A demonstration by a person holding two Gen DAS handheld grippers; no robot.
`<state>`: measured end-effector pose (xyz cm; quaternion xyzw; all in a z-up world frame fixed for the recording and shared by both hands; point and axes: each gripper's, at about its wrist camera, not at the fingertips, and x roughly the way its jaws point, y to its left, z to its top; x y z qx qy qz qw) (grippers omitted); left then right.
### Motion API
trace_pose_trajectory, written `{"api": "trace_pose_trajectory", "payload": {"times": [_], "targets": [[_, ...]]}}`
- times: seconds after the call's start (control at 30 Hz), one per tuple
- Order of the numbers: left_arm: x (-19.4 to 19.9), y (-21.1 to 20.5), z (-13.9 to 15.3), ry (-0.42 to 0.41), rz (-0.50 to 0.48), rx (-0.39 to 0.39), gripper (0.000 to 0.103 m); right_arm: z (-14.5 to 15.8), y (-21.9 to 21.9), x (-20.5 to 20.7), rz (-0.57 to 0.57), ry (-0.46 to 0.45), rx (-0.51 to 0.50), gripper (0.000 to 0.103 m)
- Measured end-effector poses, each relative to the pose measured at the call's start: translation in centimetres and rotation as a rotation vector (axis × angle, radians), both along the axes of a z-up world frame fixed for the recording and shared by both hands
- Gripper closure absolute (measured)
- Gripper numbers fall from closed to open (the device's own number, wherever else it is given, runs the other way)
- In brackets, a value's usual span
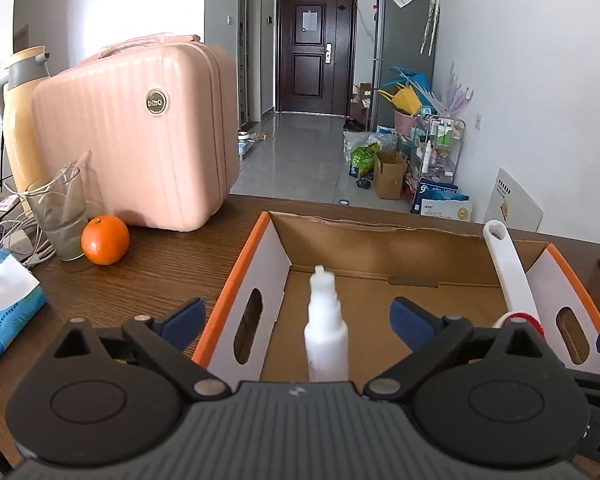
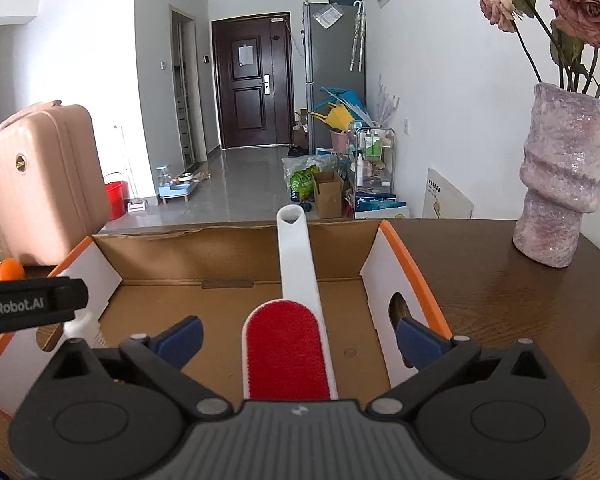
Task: Organize rigid objects
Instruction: 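Lower and release the spray bottle and lint roller into the box with both tools, then withdraw both tools from the box back toward the remaining items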
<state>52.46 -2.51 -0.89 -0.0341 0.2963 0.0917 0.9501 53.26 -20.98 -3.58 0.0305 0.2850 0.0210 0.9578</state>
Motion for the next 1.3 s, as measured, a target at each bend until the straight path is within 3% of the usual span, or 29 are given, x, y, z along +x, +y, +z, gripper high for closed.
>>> {"api": "trace_pose_trajectory", "payload": {"times": [0.6, 1.3], "targets": [[-3.1, 0.1, 2.1, -0.052, -0.002, -0.041, 0.000, 2.1, -0.1, -3.0, 0.012, -0.056, -0.013, 0.000], [-13.0, 1.5, 3.9, -0.128, -0.020, -0.041, 0.000, 4.3, -0.5, -13.5, 0.013, -0.166, -0.011, 0.000]]}}
